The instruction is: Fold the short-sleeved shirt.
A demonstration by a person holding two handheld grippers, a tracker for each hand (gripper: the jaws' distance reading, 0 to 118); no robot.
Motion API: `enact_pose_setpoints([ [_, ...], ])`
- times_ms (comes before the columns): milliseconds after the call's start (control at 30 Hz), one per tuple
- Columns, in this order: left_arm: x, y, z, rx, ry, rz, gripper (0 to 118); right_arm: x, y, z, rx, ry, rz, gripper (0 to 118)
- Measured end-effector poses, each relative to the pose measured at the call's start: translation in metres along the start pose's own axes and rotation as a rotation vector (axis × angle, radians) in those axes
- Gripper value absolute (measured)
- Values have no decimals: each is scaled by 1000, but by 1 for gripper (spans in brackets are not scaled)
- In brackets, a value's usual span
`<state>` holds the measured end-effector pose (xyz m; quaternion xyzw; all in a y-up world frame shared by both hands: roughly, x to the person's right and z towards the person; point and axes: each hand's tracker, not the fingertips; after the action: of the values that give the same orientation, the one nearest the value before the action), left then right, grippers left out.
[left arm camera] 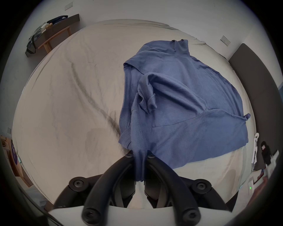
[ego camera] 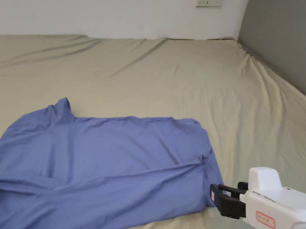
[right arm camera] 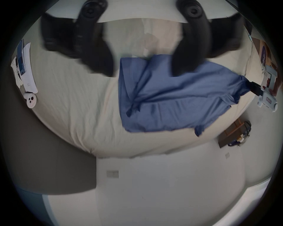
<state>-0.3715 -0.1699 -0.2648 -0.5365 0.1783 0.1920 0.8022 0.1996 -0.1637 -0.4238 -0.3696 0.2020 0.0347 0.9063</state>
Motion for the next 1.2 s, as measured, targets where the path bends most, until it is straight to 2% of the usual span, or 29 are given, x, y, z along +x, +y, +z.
enact_pose_setpoints([
  [133,1,-2,-1,-6,1,-3,8,12,15,-44,-138,-28,37,118],
  [233,-1,-2,-4,-8,5,0,8,24,16,-75,-226,-46,-12,116],
  [300,5,-7,-1,-9,8,1,8,29,15,-87,-266,-64,-41,105],
  [367,5,-8,-2,-11,9,-2,8,25,15,-96,-307,-70,-19,90],
  [400,5,-7,-2,-12,10,-4,8,20,15,-99,-319,-71,-7,90],
  [433,6,-7,-3,-13,12,-6,8,15,15,-95,-308,-99,7,86],
  [467,6,-8,-3,-13,14,-8,8,12,18,-91,-303,-93,10,75],
  [500,6,-8,-4,-12,15,-9,8,12,20,-88,-293,-58,8,56],
  [533,8,-8,-3,-12,16,-10,8,10,22,-85,-283,-21,7,19],
  [567,8,-9,-3,-11,16,-8,8,9,23,-86,-273,0,12,11],
  [600,8,-10,-3,-8,14,-7,8,6,24,-84,-257,63,-11,11],
  [633,9,-10,-3,-4,12,-7,8,3,26,-82,-263,5,-11,11],
  [667,1,-5,-6,-2,10,-6,8,2,26,-81,-271,-9,1,11],
  [800,-9,-4,-1,30,-2,3,8,7,26,-73,-228,23,-49,10],
  [967,-9,-4,28,100,-32,10,7,17,39,-25,-144,61,-81,10],
  [1200,1,-30,84,147,-59,-17,7,11,47,46,-69,60,1,10],
])
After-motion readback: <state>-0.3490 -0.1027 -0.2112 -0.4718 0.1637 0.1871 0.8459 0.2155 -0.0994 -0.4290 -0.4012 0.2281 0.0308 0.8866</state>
